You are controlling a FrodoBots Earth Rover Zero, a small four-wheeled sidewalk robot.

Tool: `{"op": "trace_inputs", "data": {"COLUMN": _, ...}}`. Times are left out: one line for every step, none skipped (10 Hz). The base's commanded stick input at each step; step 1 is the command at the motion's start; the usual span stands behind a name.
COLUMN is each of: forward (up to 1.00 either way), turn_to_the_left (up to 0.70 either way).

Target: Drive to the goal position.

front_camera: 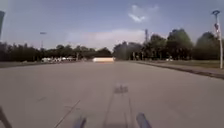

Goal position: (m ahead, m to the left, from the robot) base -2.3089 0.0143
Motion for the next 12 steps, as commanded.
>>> {"op": "trace_inputs", "data": {"forward": 1.0, "turn_to_the_left": 0.0}}
{"op": "trace_inputs", "data": {"forward": 1.0, "turn_to_the_left": 0.0}}
{"op": "trace_inputs", "data": {"forward": 1.0, "turn_to_the_left": 0.0}}
{"op": "trace_inputs", "data": {"forward": 1.0, "turn_to_the_left": 0.0}}
{"op": "trace_inputs", "data": {"forward": 1.0, "turn_to_the_left": 0.0}}
{"op": "trace_inputs", "data": {"forward": 1.0, "turn_to_the_left": 0.0}}
{"op": "trace_inputs", "data": {"forward": 0.21, "turn_to_the_left": 0.0}}
{"op": "trace_inputs", "data": {"forward": 0.0, "turn_to_the_left": 0.0}}
{"op": "trace_inputs", "data": {"forward": 0.0, "turn_to_the_left": 0.0}}
{"op": "trace_inputs", "data": {"forward": 0.0, "turn_to_the_left": 0.0}}
{"op": "trace_inputs", "data": {"forward": 0.0, "turn_to_the_left": 0.17}}
{"op": "trace_inputs", "data": {"forward": 0.0, "turn_to_the_left": 0.45}}
